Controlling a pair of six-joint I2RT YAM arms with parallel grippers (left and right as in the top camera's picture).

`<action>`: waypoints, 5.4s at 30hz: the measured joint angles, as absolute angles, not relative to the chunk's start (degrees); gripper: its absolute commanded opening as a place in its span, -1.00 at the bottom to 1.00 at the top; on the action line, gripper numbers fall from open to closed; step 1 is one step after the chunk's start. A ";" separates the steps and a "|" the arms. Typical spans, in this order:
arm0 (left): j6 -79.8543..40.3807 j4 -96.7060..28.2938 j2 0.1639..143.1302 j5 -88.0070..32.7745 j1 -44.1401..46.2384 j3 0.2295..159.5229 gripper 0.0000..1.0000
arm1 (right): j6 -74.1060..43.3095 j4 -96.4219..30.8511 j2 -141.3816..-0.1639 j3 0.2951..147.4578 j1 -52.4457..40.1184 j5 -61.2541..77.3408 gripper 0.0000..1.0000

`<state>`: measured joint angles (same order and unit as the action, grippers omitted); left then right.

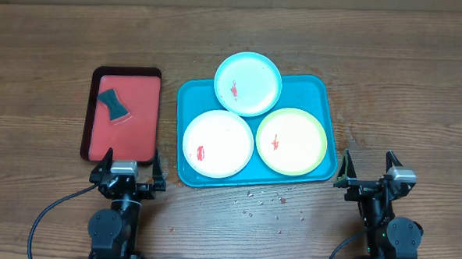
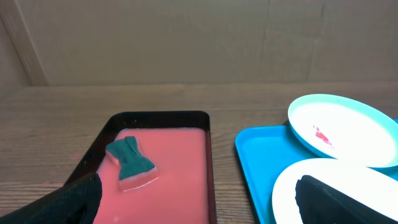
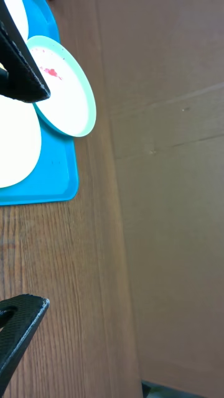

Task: Clean dirty plates on tray and stack at the side

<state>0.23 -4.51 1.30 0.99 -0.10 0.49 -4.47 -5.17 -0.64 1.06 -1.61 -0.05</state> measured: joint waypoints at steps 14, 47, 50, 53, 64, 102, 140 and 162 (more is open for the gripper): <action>0.23 -4.51 1.30 0.99 -0.10 0.49 1.00 | -4.49 -5.15 -0.64 1.06 -1.61 -0.08 1.00; 0.23 -4.51 1.30 0.99 -0.10 0.49 1.00 | -4.45 -5.17 -0.64 1.06 -1.61 -0.05 1.00; 0.25 -4.45 1.30 1.04 -0.10 0.49 0.99 | -4.47 -5.17 -0.64 1.06 -1.61 -0.03 1.00; 0.19 -3.33 1.30 0.38 -0.10 0.49 0.99 | -4.47 -5.15 -0.64 1.06 -1.61 -0.05 1.00; -0.69 11.20 1.56 -13.76 -0.10 0.47 1.00 | -4.45 -5.15 -0.64 1.06 -1.61 -0.05 1.00; 1.52 -39.24 67.77 -8.97 -3.57 73.73 1.00 | -4.47 -5.17 -0.64 1.06 -1.61 -0.03 1.00; -25.56 -39.44 112.09 7.66 -9.15 77.73 0.81 | -4.49 -5.15 -0.64 1.06 -1.61 -0.03 1.00; -29.89 -36.60 116.18 9.50 -9.15 77.73 -0.19 | -4.47 -5.17 -0.64 1.06 -1.61 -0.03 1.00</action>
